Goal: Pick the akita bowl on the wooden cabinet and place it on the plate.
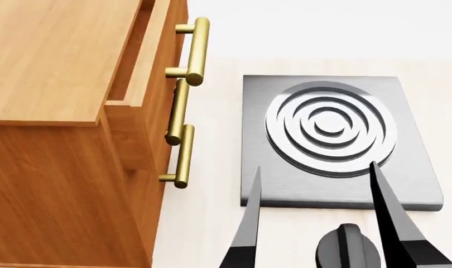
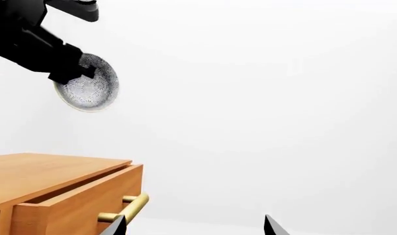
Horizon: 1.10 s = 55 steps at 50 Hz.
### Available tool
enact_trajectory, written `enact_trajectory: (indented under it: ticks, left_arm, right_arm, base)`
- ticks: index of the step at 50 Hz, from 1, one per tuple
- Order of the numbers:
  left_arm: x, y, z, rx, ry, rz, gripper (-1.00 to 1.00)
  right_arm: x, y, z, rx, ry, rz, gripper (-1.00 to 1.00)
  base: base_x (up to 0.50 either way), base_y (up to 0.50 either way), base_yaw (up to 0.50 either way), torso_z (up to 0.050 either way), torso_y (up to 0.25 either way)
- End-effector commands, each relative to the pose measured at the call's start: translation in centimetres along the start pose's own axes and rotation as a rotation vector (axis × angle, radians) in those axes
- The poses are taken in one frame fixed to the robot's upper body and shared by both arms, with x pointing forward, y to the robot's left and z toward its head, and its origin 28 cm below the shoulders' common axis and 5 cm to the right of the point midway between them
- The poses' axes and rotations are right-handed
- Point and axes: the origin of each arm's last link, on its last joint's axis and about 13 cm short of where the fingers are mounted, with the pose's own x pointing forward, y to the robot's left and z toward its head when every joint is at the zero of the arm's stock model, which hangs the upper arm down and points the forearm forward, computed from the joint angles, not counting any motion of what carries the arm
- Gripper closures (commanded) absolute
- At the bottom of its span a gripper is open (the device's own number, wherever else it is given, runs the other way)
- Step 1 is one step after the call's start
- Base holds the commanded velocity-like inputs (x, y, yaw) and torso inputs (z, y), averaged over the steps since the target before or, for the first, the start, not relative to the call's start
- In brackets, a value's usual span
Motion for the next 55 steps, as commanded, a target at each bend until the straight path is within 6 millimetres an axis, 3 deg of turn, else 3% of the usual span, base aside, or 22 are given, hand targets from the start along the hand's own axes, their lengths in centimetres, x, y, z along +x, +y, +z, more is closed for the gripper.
enact_trajectory:
  ticks: [1,22,55]
  left_arm:
    - [-1.9,-1.0,2.2,0.034,-0.116,-0.047,1.00]
    - [-4.5,-3.9,4.5,0.052,-0.230,-0.205,1.00]
    - [-6.6,-7.9,1.6,0.080,-0.338,-0.385,1.00]
  right_arm:
    - [0.0,0.0,0.1,-0.001,-0.003,0.001,-1.00]
    - [-0.1,-0.1,0.2,0.002,-0.009,-0.008,-1.00]
    - [0.4,-0.5,0.8,-0.004,-0.028,-0.039,-1.00]
  base:
    - [0.00,0.00,0.00,0.000,0.000]
    - [0.00,0.00,0.00,0.000,0.000]
    - [0.00,0.00,0.00,0.000,0.000]
